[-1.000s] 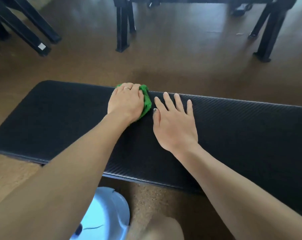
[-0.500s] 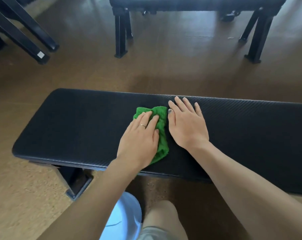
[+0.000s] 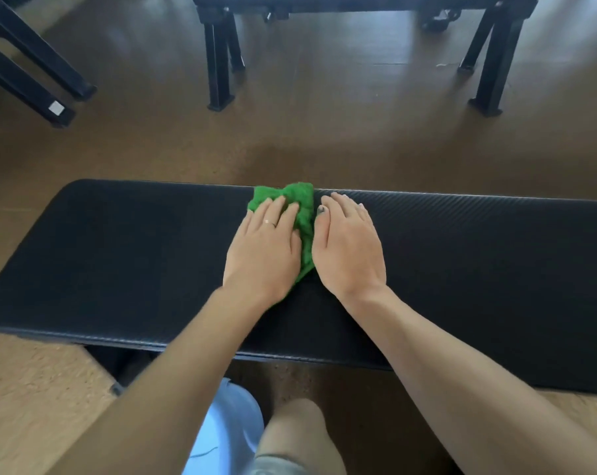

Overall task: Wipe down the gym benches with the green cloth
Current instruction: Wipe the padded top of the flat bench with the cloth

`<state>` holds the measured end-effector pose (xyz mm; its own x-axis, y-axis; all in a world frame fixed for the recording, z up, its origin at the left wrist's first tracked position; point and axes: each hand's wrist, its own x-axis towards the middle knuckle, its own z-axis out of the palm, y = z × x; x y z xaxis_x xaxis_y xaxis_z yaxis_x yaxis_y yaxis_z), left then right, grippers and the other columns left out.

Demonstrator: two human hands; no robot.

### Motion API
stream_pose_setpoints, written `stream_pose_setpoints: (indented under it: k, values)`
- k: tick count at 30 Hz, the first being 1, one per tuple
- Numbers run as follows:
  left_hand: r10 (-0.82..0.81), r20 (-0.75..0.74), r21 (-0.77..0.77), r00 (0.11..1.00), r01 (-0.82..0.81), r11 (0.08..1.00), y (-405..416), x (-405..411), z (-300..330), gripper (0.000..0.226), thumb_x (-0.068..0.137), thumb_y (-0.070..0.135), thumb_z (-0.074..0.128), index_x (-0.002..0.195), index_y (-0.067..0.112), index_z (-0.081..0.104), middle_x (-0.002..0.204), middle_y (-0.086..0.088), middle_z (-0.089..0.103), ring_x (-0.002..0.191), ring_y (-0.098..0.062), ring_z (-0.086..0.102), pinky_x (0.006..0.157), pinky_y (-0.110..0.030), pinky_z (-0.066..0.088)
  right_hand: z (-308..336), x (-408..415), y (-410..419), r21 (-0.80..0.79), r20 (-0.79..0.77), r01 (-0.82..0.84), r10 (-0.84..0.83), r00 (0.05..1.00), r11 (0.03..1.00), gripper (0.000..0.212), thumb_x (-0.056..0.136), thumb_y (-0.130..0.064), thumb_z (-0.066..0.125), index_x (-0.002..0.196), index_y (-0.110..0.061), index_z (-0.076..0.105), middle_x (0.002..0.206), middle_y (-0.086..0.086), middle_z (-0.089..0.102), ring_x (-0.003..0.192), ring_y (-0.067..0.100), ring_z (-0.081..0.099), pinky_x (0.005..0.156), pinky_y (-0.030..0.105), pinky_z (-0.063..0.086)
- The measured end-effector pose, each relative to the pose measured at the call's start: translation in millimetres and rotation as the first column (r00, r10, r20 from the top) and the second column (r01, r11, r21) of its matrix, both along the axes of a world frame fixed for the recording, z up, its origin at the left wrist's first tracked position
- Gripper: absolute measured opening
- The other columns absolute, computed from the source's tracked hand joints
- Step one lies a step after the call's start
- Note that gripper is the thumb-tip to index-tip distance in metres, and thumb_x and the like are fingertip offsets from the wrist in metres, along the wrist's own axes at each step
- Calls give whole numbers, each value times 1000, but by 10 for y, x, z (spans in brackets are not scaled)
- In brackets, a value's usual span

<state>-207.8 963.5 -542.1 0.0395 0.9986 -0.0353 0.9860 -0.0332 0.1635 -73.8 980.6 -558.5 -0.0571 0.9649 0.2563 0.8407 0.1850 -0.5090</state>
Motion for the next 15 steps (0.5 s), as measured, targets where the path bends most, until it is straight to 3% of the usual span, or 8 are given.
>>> stream_pose_setpoints:
  k: [2,5,8,13,15]
  values:
    - [-15,-37,-22,999,15,1000,-190,50,25,55,111,35,21,164,21,23,172,-1,19,160,-18,11,131,-38,8,65,85,47,-53,-24,-15,14,1000,998,60,105,-33,21,144,-4,56,151,13,54,146,26,43,125,41,27]
    - [-14,-39,-50,999,12,999,-93,80,56,56,111,37,18,165,24,18,173,1,13,160,-17,6,131,-37,5,94,417,247,-98,198,-5,24,980,995,58,107,-38,19,153,-17,47,161,9,42,153,26,31,127,45,17]
    - [-35,-25,-28,999,34,999,169,137,37,56,111,36,19,165,24,19,173,2,15,160,-17,7,130,-37,6,1,773,380,-143,298,37,7,955,989,56,108,-40,17,159,-25,37,165,1,36,155,21,24,128,46,12]
    - [-35,-3,-14,999,35,999,770,406,-16,46,109,30,24,148,20,46,153,-2,50,145,-22,38,123,-39,21,-74,774,427,-13,230,30,-26,973,999,59,104,-38,18,147,-20,55,147,0,57,142,21,43,126,47,20]
    - [-25,-39,-18,999,24,1000,836,478,-8,43,109,30,23,140,19,50,145,-3,55,137,-24,45,119,-40,26,-73,788,432,-8,206,34,-31,978,999,56,105,-35,21,145,-19,57,145,-1,59,140,21,45,126,46,21]
